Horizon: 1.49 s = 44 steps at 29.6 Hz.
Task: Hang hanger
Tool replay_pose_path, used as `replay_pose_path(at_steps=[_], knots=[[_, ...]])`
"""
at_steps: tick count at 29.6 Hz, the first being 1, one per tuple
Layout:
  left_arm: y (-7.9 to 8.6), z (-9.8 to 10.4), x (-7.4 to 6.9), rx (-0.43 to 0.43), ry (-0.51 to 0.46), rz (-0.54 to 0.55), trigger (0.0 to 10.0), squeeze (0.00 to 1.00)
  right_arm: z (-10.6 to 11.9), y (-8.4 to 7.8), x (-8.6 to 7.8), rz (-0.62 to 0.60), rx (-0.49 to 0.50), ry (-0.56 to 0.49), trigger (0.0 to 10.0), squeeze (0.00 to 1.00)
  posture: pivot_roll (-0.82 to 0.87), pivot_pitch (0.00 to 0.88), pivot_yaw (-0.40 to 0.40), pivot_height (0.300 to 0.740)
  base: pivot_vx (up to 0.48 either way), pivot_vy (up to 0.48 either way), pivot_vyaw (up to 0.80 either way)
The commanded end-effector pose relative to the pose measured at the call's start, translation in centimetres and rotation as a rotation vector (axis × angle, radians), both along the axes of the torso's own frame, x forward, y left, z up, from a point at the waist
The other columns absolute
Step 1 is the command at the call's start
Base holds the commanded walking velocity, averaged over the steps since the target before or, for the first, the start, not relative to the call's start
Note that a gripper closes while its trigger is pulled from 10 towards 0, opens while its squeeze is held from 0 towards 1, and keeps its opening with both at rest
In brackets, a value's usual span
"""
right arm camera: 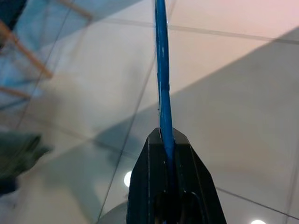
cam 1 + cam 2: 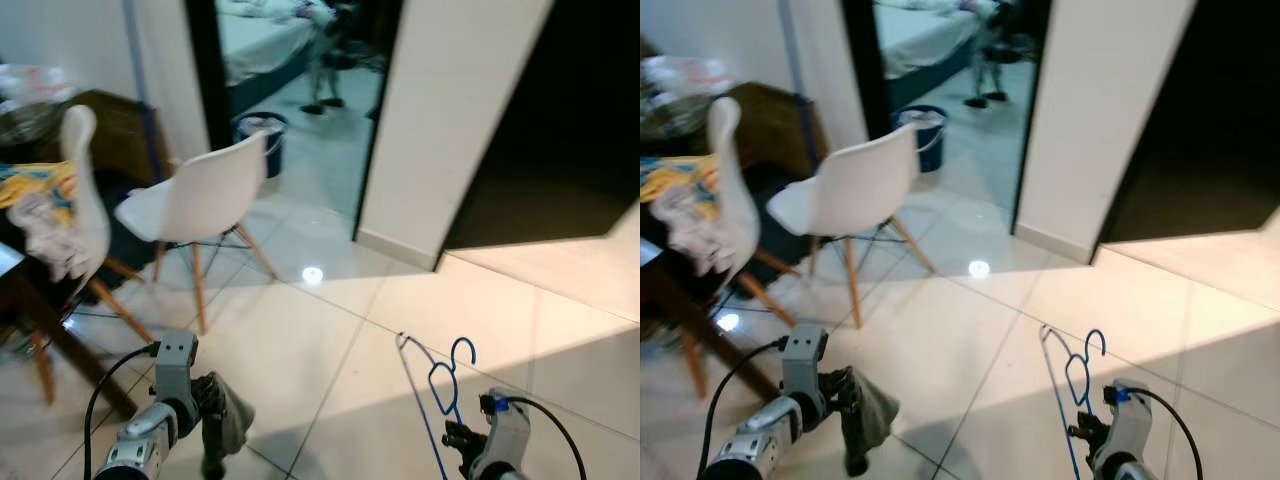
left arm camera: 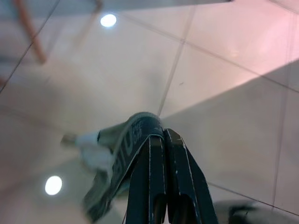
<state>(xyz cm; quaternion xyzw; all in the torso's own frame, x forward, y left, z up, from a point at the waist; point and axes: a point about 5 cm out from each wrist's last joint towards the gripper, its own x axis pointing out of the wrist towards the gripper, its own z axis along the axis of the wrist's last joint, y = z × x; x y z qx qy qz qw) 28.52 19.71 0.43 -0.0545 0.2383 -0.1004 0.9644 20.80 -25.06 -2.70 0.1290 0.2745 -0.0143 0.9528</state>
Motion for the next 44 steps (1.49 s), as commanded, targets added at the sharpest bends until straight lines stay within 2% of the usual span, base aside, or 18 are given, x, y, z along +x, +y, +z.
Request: replay_pose_path(at_steps=[1,44], knots=[[0.03,-0.72,-0.69,0.007,0.021,-0.002,10.0,0.0,-0.21,0.22,-0.11,0.011,0.002,-0.003,10.0,0.0,-0.02,0.091,0.0,0.74,0.0,0.0,-0.8],[-0.11,-0.69,-0.55,0.01,0.004,-0.01,10.0,0.0,-0.34,0.14,0.11,0.052,0.01,-0.018,10.0,0.0,-0.02,0.1,-0.001,0.74,0.0,0.0,-0.8]])
